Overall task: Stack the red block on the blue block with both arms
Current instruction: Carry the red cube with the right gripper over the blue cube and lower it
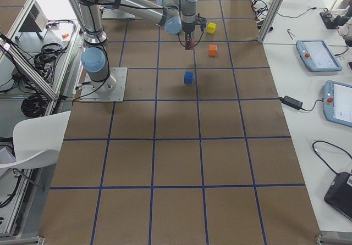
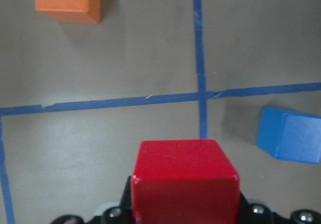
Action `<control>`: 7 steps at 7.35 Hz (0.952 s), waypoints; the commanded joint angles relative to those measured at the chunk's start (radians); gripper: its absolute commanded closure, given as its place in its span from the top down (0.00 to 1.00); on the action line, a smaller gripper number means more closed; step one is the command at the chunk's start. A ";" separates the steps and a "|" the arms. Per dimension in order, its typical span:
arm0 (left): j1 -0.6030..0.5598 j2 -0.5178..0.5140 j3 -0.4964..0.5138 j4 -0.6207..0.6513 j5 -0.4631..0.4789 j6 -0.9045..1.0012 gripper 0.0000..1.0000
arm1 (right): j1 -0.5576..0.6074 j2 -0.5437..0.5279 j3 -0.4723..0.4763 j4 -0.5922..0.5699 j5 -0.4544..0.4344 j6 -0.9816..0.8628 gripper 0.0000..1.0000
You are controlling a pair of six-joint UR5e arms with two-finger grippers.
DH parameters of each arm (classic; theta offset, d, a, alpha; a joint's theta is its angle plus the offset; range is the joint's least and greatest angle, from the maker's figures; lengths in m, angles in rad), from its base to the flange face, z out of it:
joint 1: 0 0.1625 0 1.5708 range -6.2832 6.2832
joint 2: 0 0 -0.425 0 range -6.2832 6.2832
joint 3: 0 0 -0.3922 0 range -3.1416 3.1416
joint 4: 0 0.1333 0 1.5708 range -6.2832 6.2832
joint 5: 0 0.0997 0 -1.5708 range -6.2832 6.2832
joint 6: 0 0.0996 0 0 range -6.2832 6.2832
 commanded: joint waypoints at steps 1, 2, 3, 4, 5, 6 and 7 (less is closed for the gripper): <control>0.001 -0.008 -0.004 0.055 0.002 0.039 1.00 | -0.111 -0.020 0.021 0.033 -0.068 -0.095 0.12; 0.001 -0.011 -0.004 0.056 0.002 0.041 1.00 | -0.147 -0.023 0.049 0.022 -0.078 -0.140 0.12; 0.001 -0.014 -0.004 0.056 0.002 0.041 1.00 | -0.190 -0.020 0.051 0.023 -0.067 -0.168 0.12; 0.001 -0.015 -0.004 0.056 0.001 0.041 1.00 | -0.232 -0.014 0.054 0.017 -0.052 -0.167 0.12; 0.001 -0.015 -0.006 0.056 0.001 0.041 1.00 | -0.249 0.003 0.054 -0.001 0.021 -0.138 0.12; 0.001 -0.015 -0.004 0.056 0.001 0.041 1.00 | -0.249 0.021 0.051 -0.007 0.028 -0.103 0.12; 0.001 -0.016 -0.004 0.056 0.001 0.041 1.00 | -0.249 0.026 0.060 -0.015 0.029 -0.092 0.11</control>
